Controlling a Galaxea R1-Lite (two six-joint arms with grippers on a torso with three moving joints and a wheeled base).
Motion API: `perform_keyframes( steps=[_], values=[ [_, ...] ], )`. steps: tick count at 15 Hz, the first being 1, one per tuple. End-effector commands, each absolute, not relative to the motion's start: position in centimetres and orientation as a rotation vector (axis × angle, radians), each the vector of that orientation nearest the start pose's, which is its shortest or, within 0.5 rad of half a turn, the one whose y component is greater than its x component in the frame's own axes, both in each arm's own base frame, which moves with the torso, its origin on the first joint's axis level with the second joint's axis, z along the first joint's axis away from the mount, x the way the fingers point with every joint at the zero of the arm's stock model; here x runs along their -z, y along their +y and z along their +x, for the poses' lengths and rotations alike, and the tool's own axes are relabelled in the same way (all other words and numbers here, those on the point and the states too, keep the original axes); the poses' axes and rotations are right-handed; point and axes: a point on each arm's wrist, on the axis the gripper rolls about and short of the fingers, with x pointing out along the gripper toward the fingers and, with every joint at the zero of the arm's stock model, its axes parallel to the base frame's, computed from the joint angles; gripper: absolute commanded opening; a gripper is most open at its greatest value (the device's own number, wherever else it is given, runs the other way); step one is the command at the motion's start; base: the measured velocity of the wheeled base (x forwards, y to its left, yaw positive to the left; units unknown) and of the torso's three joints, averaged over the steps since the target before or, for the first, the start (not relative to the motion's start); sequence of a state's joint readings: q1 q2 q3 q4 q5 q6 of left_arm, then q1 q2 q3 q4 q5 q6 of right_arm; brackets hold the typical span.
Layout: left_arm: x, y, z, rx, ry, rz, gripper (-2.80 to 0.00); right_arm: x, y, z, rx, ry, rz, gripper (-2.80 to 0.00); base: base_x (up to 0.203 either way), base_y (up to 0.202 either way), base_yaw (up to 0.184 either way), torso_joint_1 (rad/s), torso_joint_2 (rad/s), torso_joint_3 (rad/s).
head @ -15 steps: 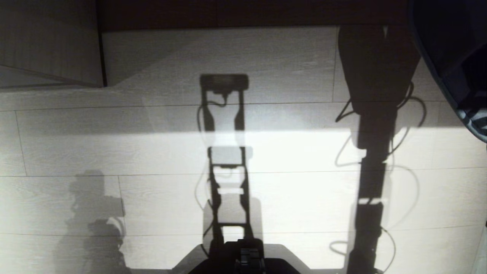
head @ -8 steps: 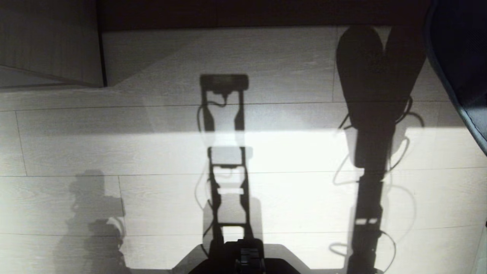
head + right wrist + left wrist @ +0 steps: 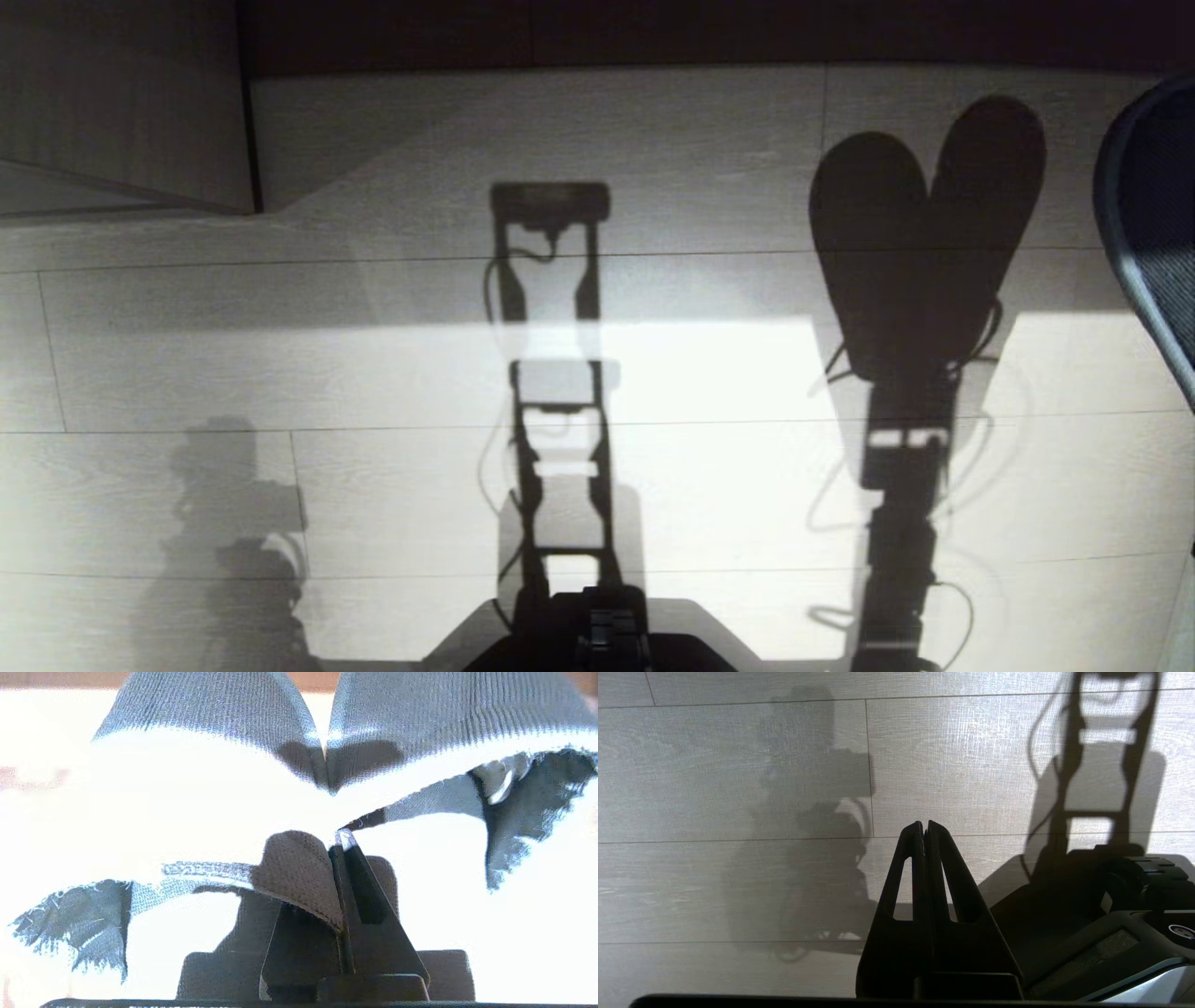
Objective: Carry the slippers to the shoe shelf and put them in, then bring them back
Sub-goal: Place the slippers into the shoe cabinet
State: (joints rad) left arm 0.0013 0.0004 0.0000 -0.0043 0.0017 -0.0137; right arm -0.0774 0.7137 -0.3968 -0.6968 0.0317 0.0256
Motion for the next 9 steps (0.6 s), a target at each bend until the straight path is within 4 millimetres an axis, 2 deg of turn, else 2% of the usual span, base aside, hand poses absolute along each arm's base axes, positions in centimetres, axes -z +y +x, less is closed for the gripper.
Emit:
perform_keyframes(
  steps=[1,5,9],
  values=[
    [-7.6,0.0,-2.3,-0.003,-0.003,-0.014,-2.8,-23.9,-0.1,3.1,0.03,-0.415,-0.001,-2.8,0.0,0.0,0.0,0.0,0.0,0.0],
    [-7.6,0.0,-2.3,-0.003,-0.003,-0.014,-2.8,-21.9,0.0,1.1,0.003,-0.399,-0.003,-2.8,0.0,0.0,0.0,0.0,0.0,0.0],
    [-7.6,0.0,-2.3,-0.003,-0.005,-0.014,-2.8,-19.5,0.0,0.1,0.001,-0.389,-0.008,-2.8,0.0,0.0,0.0,0.0,0.0,0.0]
  ],
)
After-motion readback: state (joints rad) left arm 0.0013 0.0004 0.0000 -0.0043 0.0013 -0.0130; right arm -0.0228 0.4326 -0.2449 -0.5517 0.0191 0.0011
